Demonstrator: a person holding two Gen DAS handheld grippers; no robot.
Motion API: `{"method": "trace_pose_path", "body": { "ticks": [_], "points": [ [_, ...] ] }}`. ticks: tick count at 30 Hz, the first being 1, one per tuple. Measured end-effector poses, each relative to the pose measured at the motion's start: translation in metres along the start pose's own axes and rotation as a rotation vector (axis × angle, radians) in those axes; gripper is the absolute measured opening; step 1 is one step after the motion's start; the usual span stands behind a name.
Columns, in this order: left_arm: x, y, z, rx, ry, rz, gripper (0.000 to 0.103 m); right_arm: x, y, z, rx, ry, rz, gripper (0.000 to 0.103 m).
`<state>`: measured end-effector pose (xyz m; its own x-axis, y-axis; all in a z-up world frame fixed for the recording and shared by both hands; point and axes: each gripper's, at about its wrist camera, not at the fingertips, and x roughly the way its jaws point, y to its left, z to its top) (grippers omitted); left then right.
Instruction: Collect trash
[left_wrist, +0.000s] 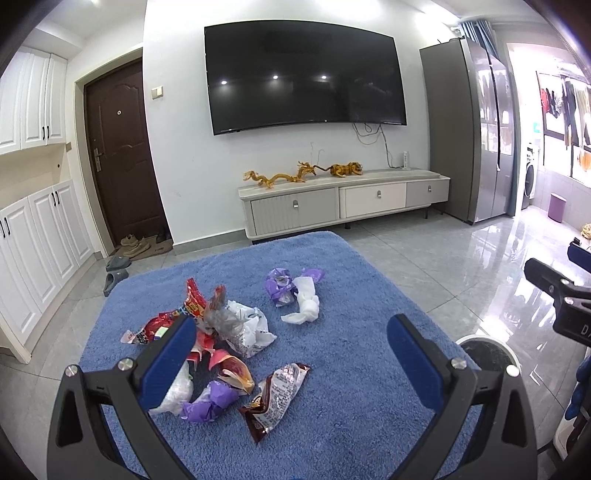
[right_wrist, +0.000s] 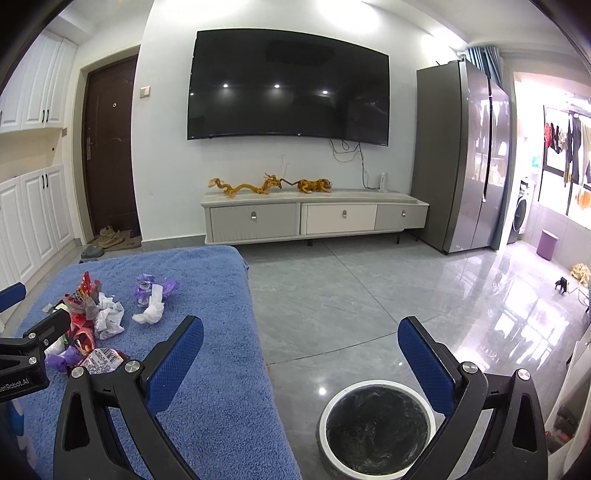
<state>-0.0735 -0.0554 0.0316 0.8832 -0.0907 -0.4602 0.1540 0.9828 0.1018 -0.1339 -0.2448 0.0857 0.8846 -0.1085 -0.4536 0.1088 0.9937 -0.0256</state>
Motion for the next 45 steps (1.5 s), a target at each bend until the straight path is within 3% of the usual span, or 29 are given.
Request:
{"method": "trace_pose_path", "body": {
  "ticks": [9, 14, 28, 31, 35, 39, 41, 45],
  "points": [
    [-0.016, 0.005, 0.001, -0.019, -0.026, 0.041, 0.103, -0.014, 0.0, 0.002, 0.009, -0.037, 0.016, 0.103],
    [-0.01, 0.015, -0.004, -0.023, -0.025, 0.088, 0.103, -0.006, 0.006, -0.003, -0.001, -0.013, 0.028, 0.103],
    [0.03, 0.065, -0.026, -0.087, 0.091, 0.055, 0.103, 0.022, 0.036, -0.008, -0.055, 0.025, 0.108, 0.103],
    [0.034, 0.1, -0.038, -0.08, 0.106, 0.077, 0.103, 0.037, 0.047, -0.007, -0.086, 0.087, 0.188, 0.103],
    [0.045, 0.146, -0.067, -0.082, 0.197, 0.064, 0.103, 0.061, 0.076, -0.009, -0.161, 0.205, 0.348, 0.103],
    [0.047, 0.177, -0.089, -0.113, 0.275, -0.043, 0.096, 0.087, 0.117, -0.018, -0.228, 0.31, 0.515, 0.101],
    [0.048, 0.185, -0.092, -0.137, 0.292, -0.099, 0.084, 0.102, 0.14, -0.023, -0.233, 0.384, 0.609, 0.096],
    [0.053, 0.185, -0.09, -0.156, 0.284, -0.211, 0.081, 0.123, 0.176, -0.038, -0.228, 0.486, 0.741, 0.082]
  ]
}}
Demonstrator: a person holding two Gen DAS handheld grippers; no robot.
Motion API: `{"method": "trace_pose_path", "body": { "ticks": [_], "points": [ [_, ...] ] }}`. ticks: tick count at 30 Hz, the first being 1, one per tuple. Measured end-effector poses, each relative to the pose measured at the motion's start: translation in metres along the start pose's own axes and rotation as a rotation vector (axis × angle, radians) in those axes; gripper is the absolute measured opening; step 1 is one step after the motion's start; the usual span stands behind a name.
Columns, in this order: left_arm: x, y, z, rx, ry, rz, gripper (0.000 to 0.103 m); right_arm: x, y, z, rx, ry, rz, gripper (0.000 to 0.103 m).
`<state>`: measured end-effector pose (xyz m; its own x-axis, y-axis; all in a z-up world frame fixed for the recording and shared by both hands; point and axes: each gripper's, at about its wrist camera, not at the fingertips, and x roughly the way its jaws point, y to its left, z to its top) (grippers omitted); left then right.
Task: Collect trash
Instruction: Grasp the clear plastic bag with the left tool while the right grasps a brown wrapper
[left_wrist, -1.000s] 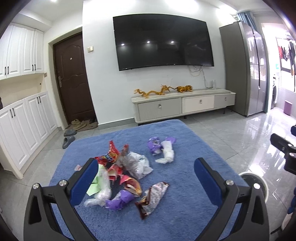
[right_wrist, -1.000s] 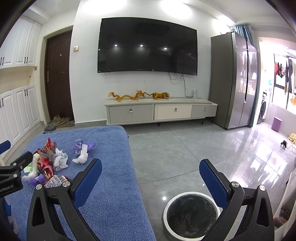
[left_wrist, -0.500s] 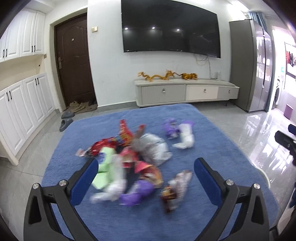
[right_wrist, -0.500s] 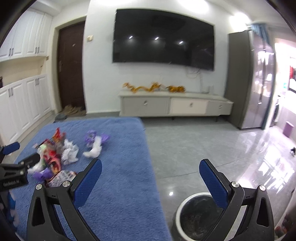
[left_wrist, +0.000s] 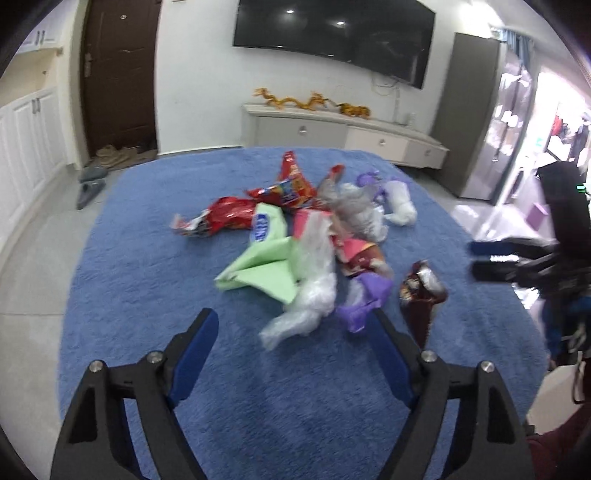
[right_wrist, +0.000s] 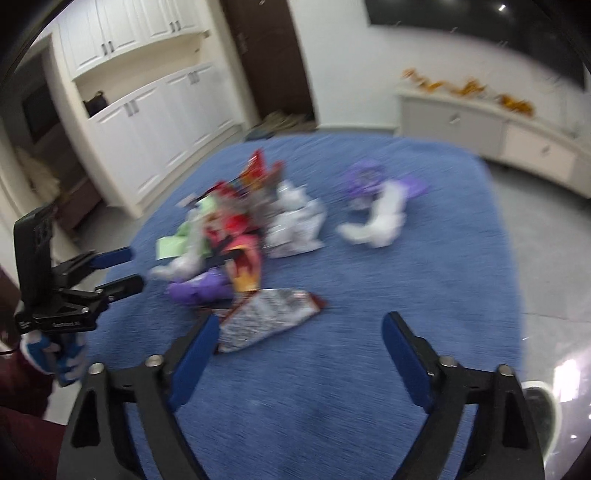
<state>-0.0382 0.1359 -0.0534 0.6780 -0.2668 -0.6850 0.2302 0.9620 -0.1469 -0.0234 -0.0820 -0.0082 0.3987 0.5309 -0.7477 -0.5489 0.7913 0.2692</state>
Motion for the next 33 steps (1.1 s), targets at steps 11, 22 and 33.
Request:
{"method": "trace_pose_path", "body": {
  "ticks": [11, 22, 33],
  "points": [
    [0.041, 0.007, 0.008, -0.12, 0.087, -0.123, 0.08, 0.061, 0.014, 0.011, 0.056, 0.131, 0.087, 0.081],
    [0.065, 0.009, 0.023, -0.212, 0.109, -0.134, 0.054, 0.08, 0.012, 0.011, 0.047, 0.159, 0.092, 0.05],
    [0.032, -0.003, -0.011, -0.258, 0.091, -0.189, 0.03, 0.051, 0.01, -0.005, 0.03, 0.107, 0.143, 0.012]
  ]
}}
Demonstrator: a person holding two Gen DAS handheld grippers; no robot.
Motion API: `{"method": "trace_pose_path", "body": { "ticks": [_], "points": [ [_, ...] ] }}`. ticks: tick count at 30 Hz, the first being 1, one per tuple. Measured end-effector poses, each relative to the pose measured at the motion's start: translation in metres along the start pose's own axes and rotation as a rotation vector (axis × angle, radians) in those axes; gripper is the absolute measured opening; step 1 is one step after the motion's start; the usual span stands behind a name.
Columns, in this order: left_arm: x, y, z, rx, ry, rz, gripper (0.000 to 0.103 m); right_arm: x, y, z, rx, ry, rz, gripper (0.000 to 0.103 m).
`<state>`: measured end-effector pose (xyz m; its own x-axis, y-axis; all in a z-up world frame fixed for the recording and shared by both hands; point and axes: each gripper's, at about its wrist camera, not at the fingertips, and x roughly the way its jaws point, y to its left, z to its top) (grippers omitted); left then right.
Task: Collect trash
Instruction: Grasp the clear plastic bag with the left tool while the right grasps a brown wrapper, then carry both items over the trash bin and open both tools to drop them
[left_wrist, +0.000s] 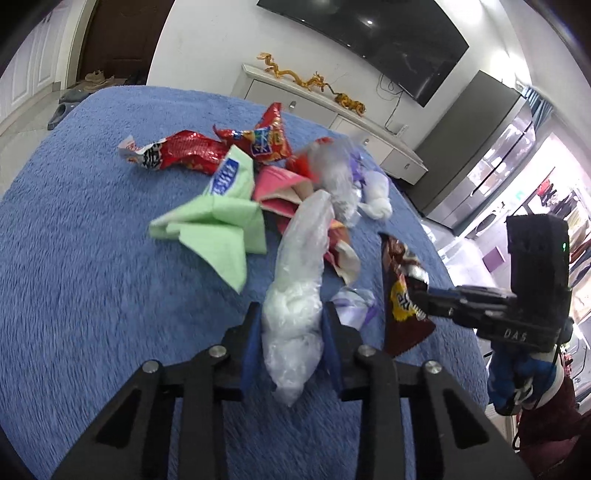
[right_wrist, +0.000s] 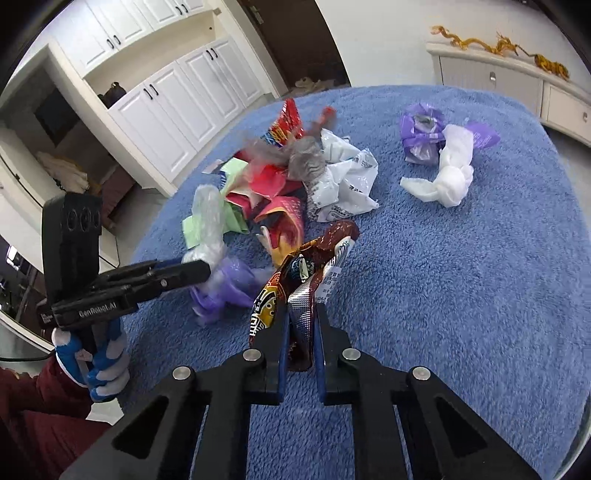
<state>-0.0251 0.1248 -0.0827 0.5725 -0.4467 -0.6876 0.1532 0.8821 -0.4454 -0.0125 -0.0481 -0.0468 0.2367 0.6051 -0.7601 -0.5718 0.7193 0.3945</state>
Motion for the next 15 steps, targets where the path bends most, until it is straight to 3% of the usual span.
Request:
{"method": "trace_pose_path", "body": {
  "ticks": [9, 15],
  "points": [
    [-0.036, -0.038, -0.016, 0.119, -0.099, 0.076, 0.029, -0.051, 0.004, -0.023, -0.037, -0.1, -0.044, 0.011],
    [-0.043, -0.072, -0.01, 0.186, -0.121, 0.029, 0.029, -0.092, -0.008, -0.036, 0.005, -0.201, -0.077, 0.011]
  ]
}}
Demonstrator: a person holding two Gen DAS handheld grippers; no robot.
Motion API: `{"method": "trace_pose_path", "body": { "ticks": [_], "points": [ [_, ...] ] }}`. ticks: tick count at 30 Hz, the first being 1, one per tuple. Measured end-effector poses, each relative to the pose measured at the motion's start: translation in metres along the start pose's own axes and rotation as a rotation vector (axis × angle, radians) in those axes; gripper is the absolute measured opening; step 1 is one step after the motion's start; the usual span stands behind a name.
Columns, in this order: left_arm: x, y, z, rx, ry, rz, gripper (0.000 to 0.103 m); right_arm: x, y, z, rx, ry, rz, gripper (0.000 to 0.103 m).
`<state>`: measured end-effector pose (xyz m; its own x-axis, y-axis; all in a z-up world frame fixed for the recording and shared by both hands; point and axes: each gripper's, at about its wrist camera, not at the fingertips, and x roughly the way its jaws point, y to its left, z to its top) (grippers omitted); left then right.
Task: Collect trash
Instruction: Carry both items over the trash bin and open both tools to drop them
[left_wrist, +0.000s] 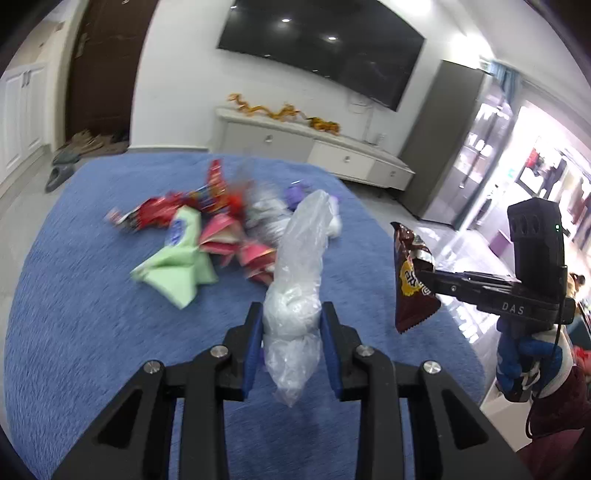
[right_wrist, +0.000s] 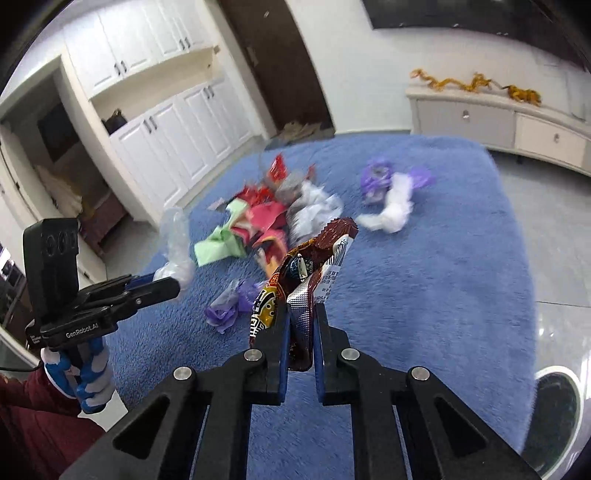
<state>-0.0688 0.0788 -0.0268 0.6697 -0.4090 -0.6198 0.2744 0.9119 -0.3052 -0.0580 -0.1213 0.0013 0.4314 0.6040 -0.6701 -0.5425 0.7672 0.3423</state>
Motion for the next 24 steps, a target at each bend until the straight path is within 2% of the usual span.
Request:
{"method": "trace_pose_path", "body": {
  "ticks": [7, 12, 18, 24],
  "points": [
    [0.03, -0.066, 0.033, 0.123, 0.027, -0.144, 0.029, -0.067, -0.044, -0.02, 0.092, -0.128, -0.129, 0.011],
    [0.07, -0.137, 0.051, 0.25, 0.081, -0.256, 0.029, -0.119, -0.096, -0.047, 0.208, -0.192, -0.284, 0.011],
    [0.139, -0.229, 0.054, 0.371, 0.198, -0.348, 0.029, -0.158, -0.166, -0.096, 0.384, -0.195, -0.465, 0.011],
    [0.209, -0.303, 0.055, 0.427, 0.317, -0.391, 0.03, -0.163, -0.232, -0.139, 0.52, -0.166, -0.541, 0.014]
  ]
}}
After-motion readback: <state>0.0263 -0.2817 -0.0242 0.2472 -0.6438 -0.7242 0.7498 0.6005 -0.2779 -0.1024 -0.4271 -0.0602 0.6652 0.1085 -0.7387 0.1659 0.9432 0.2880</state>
